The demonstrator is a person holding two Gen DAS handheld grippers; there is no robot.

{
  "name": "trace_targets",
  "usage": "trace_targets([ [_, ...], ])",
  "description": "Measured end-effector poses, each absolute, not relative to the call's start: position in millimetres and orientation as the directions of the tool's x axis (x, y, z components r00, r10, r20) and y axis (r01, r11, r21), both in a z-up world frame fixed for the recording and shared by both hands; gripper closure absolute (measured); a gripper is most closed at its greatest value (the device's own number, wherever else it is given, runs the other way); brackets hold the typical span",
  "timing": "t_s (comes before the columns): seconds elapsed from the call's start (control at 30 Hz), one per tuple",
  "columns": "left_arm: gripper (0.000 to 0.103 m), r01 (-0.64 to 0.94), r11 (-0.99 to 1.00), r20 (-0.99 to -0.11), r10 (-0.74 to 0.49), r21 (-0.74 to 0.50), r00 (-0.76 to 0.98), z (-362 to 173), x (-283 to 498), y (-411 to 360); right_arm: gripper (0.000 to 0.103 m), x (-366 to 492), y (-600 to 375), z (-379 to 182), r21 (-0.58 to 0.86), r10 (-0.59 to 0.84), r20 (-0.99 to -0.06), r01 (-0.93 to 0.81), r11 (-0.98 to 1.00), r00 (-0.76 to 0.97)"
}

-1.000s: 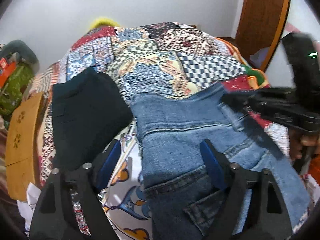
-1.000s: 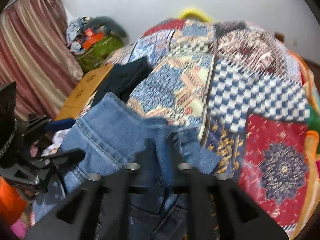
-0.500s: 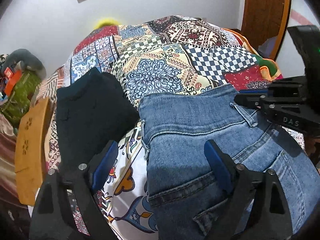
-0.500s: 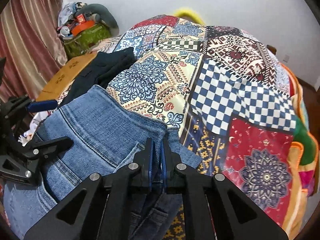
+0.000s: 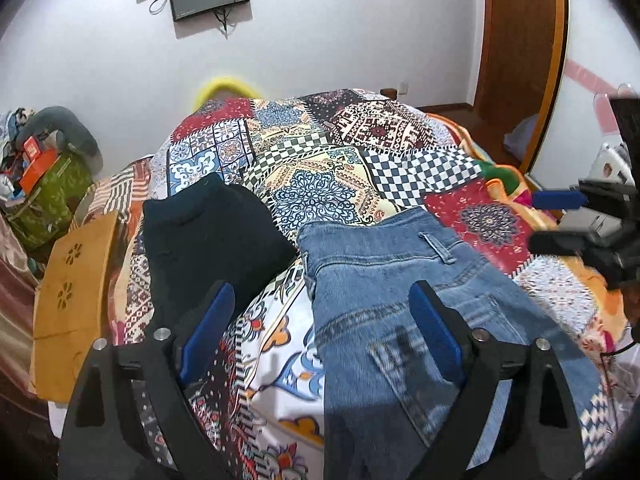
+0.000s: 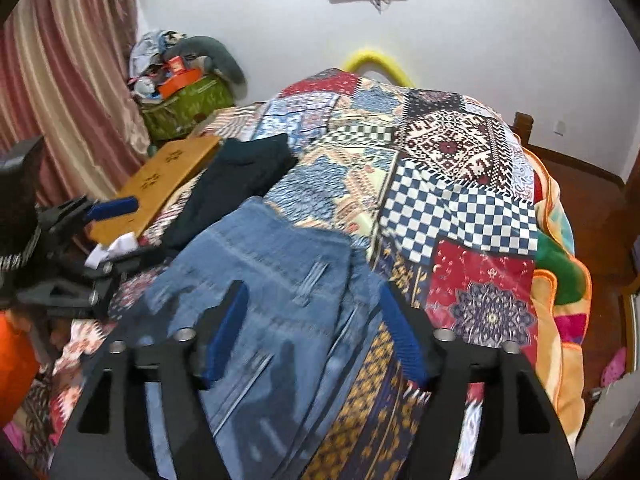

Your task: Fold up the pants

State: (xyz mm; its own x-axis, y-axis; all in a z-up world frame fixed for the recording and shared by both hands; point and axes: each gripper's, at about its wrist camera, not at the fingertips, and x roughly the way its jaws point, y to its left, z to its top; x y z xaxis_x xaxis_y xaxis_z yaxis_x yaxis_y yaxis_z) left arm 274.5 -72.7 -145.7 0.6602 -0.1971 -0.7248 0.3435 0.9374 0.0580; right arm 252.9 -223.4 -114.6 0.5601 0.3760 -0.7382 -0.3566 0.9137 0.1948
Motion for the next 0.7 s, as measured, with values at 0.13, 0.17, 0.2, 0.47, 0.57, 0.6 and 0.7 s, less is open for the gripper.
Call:
trace_targets([
  [0.13, 0.003, 0.346, 0.938, -0.744, -0.25, -0.026, 0.62, -147, 266, -57, 0.021, 225, -221, -117, 0.21, 0.395, -0.737, -0.371, 0.905, 0.548],
  [0.17, 0.003, 0.348, 0.937, -0.754, -0.254, -0.036, 0.606, -151, 265, -55, 0.021, 220, -220, -121, 0.218, 0.399, -0.746, -0.37, 0.903, 0.534],
  [0.2, 0.003, 0.35, 0.936, -0.769, -0.258, -0.047, 0.586, -157, 265, -53, 0.021, 217, -220, -125, 0.226, 0.402, -0.752, -0.368, 0.902, 0.522],
  [0.47, 0.002, 0.365, 0.916, -0.858, -0.319, -0.169, 0.403, -213, 274, -50, 0.021, 214, -221, -183, 0.341, 0.441, -0.805, -0.298, 0.892, 0.396],
  [0.57, 0.002, 0.357, 0.891, -0.865, -0.395, -0.28, 0.308, -224, 289, -49, 0.021, 221, -226, -196, 0.432, 0.504, -0.783, -0.264, 0.862, 0.366],
  [0.6, 0.001, 0.355, 0.884, -0.865, -0.412, -0.304, 0.286, -227, 293, -50, 0.021, 227, -228, -201, 0.47, 0.531, -0.772, -0.247, 0.847, 0.349],
  [0.7, 0.0, 0.353, 0.859, -0.86, -0.46, -0.37, 0.219, -240, 305, -55, 0.018, 235, -231, -209, 0.529, 0.576, -0.751, -0.227, 0.818, 0.323],
])
